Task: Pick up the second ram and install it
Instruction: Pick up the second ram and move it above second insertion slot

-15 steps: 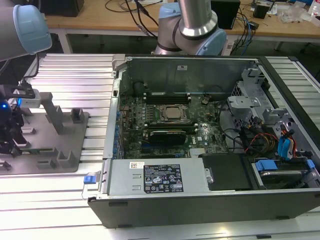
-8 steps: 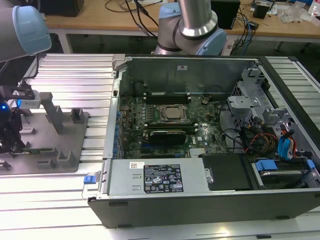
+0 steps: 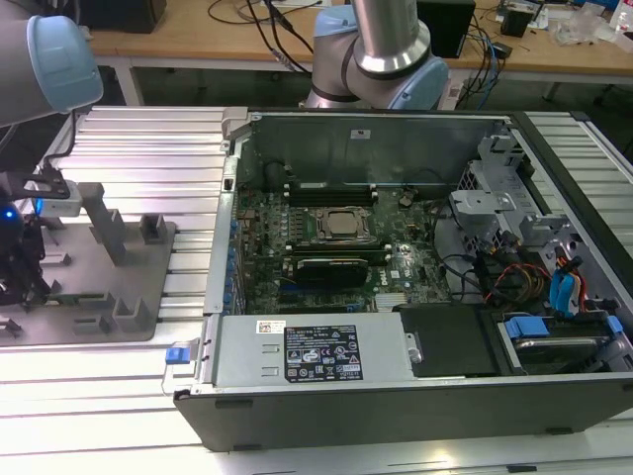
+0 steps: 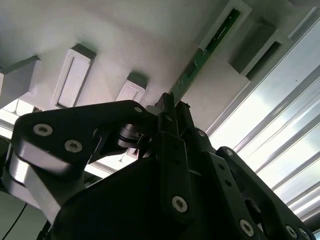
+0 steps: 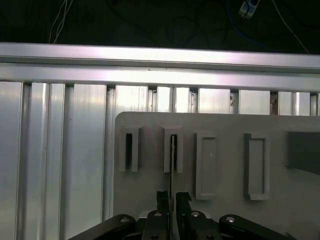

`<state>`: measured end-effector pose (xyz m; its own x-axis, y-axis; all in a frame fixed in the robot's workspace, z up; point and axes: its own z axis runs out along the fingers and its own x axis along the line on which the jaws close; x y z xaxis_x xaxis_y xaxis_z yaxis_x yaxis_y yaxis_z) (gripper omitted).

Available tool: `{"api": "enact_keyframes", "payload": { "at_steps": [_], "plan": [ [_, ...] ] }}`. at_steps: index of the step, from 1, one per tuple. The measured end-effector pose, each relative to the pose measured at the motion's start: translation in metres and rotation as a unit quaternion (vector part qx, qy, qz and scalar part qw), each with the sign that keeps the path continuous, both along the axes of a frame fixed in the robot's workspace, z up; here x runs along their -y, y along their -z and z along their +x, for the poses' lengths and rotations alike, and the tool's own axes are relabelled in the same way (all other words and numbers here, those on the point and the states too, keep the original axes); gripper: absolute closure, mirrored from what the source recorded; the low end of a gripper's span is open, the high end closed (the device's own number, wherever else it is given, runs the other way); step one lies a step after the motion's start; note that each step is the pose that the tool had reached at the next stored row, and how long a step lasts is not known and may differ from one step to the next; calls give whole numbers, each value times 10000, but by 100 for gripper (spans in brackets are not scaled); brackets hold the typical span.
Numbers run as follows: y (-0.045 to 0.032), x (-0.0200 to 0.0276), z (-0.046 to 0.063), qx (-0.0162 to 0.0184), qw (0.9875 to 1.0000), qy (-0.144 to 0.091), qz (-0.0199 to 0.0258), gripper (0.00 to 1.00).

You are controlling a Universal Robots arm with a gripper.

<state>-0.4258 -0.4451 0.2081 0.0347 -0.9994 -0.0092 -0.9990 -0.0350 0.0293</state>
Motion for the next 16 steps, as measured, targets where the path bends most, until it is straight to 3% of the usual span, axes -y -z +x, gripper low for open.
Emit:
{"api": "enact_keyframes", "payload": {
  "at_steps": [5, 7, 16],
  "plan": [
    [-1, 1, -1, -1, 10000, -1, -1, 83],
    [-1, 1, 0, -1, 10000, -2, -1, 91],
    [-23, 1, -1, -1, 10000, 24, -1, 91]
  ]
}}
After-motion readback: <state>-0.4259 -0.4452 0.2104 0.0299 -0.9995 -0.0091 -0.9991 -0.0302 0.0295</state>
